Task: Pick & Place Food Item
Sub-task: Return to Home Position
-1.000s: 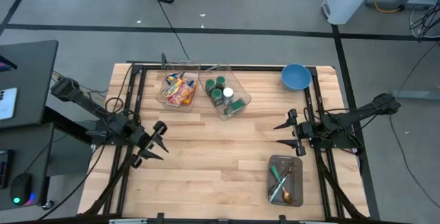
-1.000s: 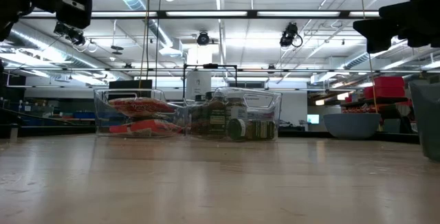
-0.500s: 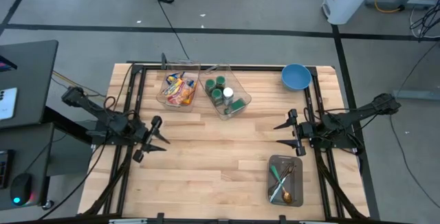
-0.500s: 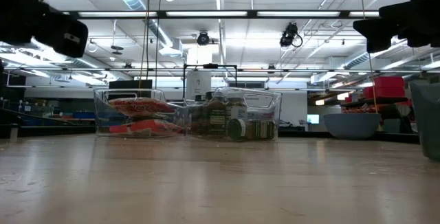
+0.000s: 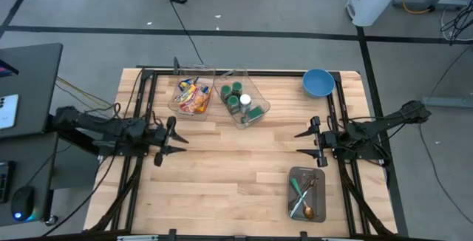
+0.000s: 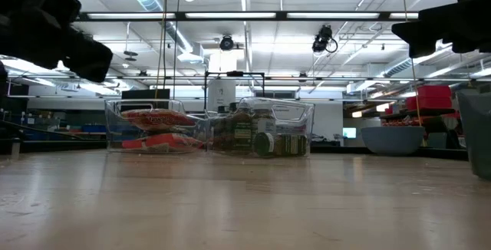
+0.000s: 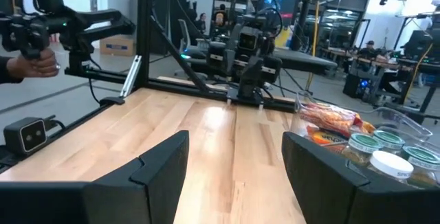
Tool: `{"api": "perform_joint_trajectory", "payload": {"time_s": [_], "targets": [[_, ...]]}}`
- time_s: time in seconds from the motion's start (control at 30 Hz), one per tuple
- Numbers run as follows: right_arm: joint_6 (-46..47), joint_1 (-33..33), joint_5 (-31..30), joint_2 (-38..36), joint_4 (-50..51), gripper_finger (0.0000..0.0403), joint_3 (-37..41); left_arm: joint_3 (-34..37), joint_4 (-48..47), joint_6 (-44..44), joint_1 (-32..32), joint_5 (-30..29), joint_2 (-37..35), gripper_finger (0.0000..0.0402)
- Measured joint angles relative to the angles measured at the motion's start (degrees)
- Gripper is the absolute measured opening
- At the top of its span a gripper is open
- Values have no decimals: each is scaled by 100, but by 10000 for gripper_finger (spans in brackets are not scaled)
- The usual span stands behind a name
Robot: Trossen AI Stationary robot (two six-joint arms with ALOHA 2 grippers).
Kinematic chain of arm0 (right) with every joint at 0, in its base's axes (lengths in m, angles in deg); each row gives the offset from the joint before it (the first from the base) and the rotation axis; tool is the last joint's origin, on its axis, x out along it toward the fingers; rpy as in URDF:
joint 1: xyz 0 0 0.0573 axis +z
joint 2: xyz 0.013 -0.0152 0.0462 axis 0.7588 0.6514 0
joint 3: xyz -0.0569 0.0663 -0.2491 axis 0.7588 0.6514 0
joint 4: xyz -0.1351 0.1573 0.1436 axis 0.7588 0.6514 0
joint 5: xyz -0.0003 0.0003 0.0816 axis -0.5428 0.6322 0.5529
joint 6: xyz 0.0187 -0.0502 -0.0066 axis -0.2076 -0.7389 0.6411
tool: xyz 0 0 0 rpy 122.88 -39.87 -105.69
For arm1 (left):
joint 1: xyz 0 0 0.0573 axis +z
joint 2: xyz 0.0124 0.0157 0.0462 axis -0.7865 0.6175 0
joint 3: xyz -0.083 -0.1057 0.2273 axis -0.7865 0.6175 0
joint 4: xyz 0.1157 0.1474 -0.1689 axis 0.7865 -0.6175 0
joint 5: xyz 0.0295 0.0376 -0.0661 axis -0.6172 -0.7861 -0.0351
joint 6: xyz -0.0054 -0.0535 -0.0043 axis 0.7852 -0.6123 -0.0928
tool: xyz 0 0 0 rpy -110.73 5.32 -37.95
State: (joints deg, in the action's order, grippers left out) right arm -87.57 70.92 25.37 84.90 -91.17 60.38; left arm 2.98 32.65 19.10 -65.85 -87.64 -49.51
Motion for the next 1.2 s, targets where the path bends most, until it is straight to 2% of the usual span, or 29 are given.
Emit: {"api": "perform_joint_trajectory", "payload": {"time_s": [0.13, 0.3, 0.4, 0.53, 0.7, 0.83, 0.9, 1.2], "targets": [[-70, -204, -17, -2, -4, 244, 0, 18, 60, 30, 815, 507, 75, 145], [-131, -842, -88, -2, -5, 244, 0, 20, 176, 221, 1671, 1227, 97, 145], [-144, -1289, 191, -2, -6, 244, 0, 20, 235, 322, 2056, 1630, 97, 145], [-134, -1939, 660, -2, -7, 244, 0, 22, 255, 384, 2531, 1775, 97, 145], [-55, -2764, 1522, -2, 11, 244, 0, 22, 324, 477, 3063, 2380, 108, 145], [43, -3274, 2435, 0, 134, 244, 0, 24, 373, 475, 3343, 2914, 106, 145], [81, -3430, 2679, 1, 238, 244, 0, 24, 434, 469, 3400, 3042, 106, 145], [214, -3554, 2733, 2, 584, 244, 0, 24, 498, 494, 3387, 3034, 106, 145]]}}
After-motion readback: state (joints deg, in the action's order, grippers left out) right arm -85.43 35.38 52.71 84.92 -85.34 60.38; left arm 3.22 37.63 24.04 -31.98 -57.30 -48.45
